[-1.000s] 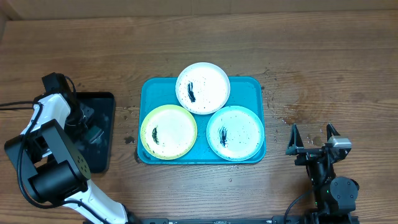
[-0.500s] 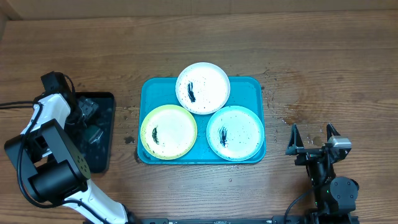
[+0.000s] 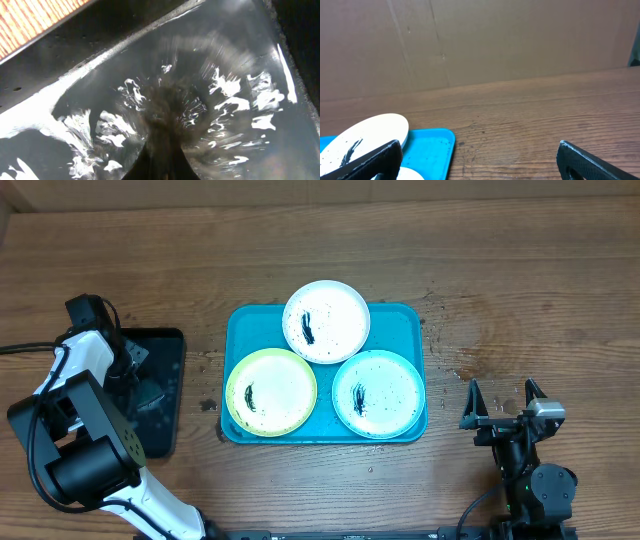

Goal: Clean dirty plates on tray and stack at the side
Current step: 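Dip and rub the sponge in the soapy water with the left gripper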

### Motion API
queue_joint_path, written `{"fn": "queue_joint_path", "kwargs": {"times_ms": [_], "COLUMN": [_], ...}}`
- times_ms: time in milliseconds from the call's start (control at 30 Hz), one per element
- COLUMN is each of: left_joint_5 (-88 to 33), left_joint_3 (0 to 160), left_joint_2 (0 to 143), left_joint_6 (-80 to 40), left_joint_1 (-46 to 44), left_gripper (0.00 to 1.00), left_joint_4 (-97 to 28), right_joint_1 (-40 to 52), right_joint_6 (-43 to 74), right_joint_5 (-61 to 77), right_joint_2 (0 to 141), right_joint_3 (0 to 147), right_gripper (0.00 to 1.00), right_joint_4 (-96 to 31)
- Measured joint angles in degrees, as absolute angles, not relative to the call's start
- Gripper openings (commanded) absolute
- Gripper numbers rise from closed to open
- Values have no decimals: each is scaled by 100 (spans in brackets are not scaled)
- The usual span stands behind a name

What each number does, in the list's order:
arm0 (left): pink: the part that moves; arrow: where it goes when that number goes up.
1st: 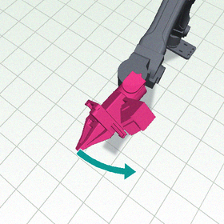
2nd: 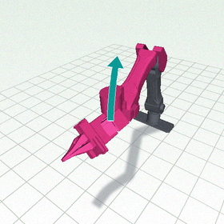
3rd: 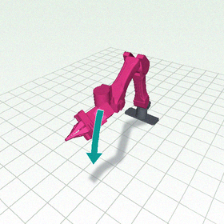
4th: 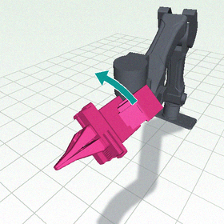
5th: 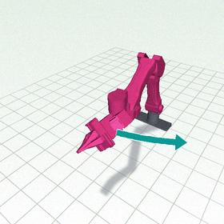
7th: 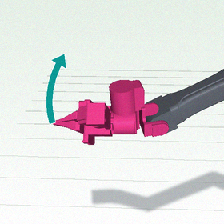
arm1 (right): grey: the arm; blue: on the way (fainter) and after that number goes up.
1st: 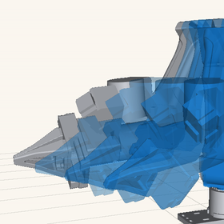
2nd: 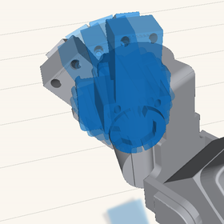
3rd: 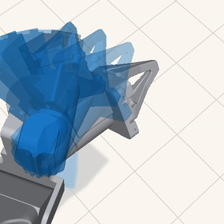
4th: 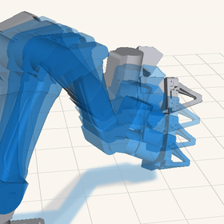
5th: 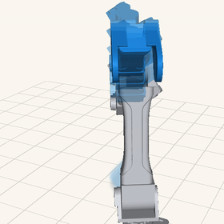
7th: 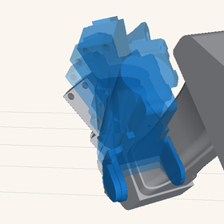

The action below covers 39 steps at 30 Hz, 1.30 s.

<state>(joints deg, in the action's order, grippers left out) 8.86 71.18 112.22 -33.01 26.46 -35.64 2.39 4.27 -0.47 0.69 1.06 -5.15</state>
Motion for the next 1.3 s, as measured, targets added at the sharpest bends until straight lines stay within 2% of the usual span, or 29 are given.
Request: {"fn": "queue_joint_path", "kwargs": {"times_ms": [33, 67, 133, 167, 333, 533, 600, 767, 967, 1167, 1200, 1300], "left_joint_5": [886, 886, 888, 886, 781, 121, -34, -202, -244, -283, -283, -255], "left_joint_3": [7118, 7118, 7118, 7118, 7135, 7161, 7161, 7159, 7155, 7155, 7155, 7155], "left_joint_2": [11222, 11222, 11222, 11222, 11203, 11196, 11196, 11198, 11198, 11198, 11198, 11198], "left_joint_6": [-3301, -3304, -3291, -3288, -3326, -3328, -3332, -3271, -3234, -3199, -3197, -3170], "left_joint_1": [2646, 2646, 2646, 2646, 2659, 2663, 2663, 2663, 2661, 2663, 2661, 2661], "left_gripper": [4, 16, 80, 100, 100, 100, 90, 55, 6, 5, 16, 100], "left_joint_4": [-3570, -3581, -3627, -3673, -4130, -4810, -5006, -5212, -5188, -5129, -5116, -4980], "right_joint_1": [239, 239, 239, 239, 239, 239, 239, 239, 239, 239, 239, 239], "right_joint_6": [425, 425, 423, 425, 425, 423, 427, 425, 425, 425, 425, 425], "right_joint_5": [-47, -47, -47, -47, -47, -49, -49, -47, -45, -47, -45, -45], "right_joint_2": [69, 69, 69, 69, 69, 69, 69, 69, 69, 69, 69, 69], "right_joint_3": [106, 106, 106, 106, 106, 106, 106, 106, 106, 106, 106, 106], "right_gripper": [100, 100, 100, 100, 100, 100, 100, 100, 100, 100, 100, 100], "right_joint_4": [-515, -515, -519, -517, -517, -517, -517, -517, -517, -517, -515, -517]}}
